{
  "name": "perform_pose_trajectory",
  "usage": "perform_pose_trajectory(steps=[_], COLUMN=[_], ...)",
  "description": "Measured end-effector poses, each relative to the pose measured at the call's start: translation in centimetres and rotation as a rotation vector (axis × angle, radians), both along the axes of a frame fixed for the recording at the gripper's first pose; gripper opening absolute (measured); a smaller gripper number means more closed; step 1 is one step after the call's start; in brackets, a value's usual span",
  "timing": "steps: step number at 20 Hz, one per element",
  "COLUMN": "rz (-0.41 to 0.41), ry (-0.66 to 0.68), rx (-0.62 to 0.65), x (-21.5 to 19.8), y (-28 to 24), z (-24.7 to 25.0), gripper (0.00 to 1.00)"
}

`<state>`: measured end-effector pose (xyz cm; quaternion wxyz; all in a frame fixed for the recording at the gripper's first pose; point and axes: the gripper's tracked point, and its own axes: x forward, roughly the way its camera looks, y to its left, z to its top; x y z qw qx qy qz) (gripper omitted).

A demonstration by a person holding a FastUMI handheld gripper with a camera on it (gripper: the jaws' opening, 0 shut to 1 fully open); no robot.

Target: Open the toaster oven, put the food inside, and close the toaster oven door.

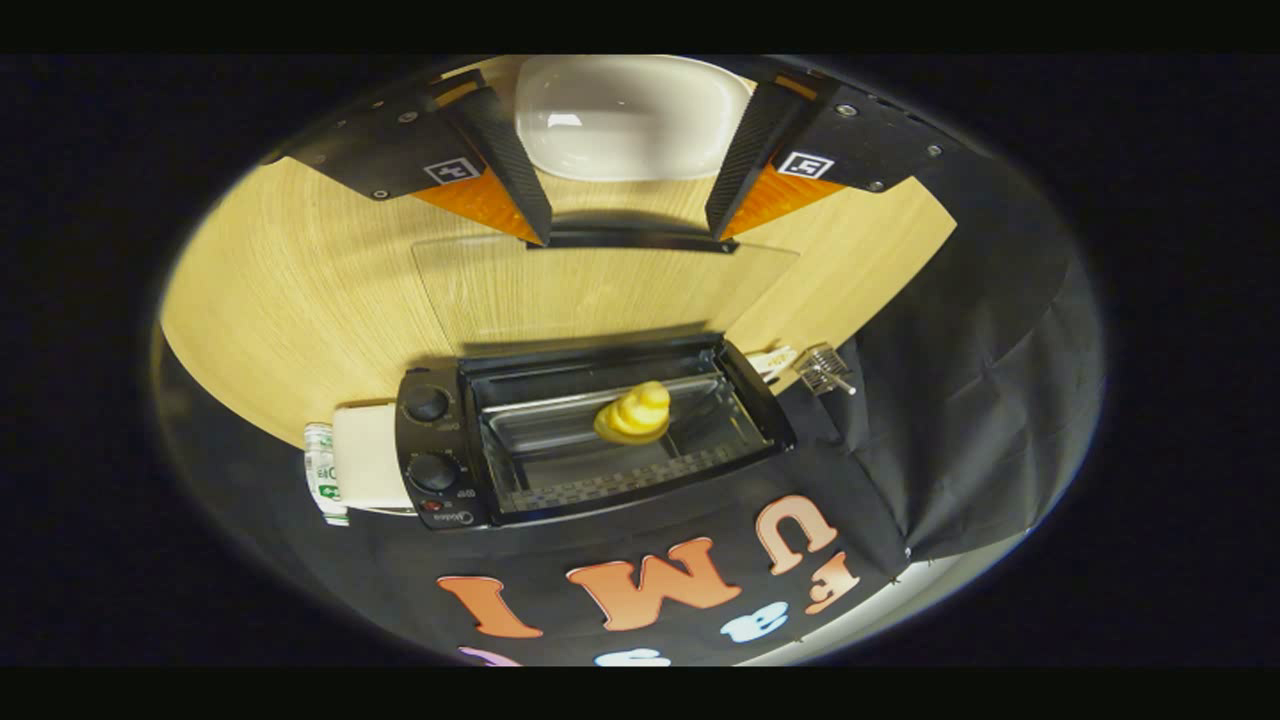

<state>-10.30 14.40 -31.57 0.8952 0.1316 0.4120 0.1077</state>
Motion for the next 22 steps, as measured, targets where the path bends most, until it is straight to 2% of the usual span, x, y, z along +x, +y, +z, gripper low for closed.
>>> perform_pose_trajectory(steps=[5, 9, 16, 22], rz=[-0.008, 0.034, 0.103, 0.032], ry=[0.078, 0.109, 0.051, -0.024], rx=[0.011, 0.071, 0.056, -0.073], x=[-0.1, 0.5, 1.6, 5.2], y=[-0.3, 2.0, 4.5, 3.0], z=[-2.2, -2.3, -0.6, 0.3], gripper=[0.92, 0.93, 0.96, 0.96])
